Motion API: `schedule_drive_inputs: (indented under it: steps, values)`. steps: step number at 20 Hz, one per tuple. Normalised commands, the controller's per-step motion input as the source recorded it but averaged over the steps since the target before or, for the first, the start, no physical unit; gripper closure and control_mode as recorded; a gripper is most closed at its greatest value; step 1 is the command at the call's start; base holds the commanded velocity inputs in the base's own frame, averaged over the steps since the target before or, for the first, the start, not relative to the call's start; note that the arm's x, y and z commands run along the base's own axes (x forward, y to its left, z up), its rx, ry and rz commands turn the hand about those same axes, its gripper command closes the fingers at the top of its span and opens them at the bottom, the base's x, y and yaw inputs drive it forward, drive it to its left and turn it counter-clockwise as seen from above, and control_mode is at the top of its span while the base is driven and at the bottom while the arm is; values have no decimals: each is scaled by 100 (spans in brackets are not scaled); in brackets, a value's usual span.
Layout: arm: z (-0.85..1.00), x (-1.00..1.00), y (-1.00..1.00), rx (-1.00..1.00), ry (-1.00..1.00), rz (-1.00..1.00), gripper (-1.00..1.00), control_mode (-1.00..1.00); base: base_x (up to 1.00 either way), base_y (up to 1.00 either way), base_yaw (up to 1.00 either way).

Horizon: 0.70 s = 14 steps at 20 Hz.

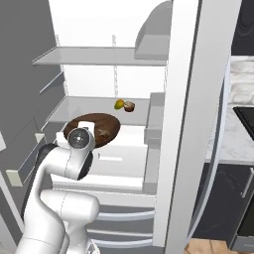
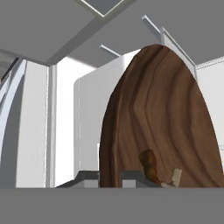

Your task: Pick the chicken drumstick and garlic from their plates and place them in the bowl. Then put the bowl in the fridge.

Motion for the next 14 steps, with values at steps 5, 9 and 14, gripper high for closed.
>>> schedule_drive_inputs:
  steps: [5, 9, 14]
  values:
    - [0, 0, 0, 0, 0, 0, 100, 100, 6, -1, 0]
    - [0, 0, 0, 0, 0, 0, 100, 100, 0, 0, 0]
    - [0, 0, 0, 0, 0, 0, 100, 100, 0, 0, 0]
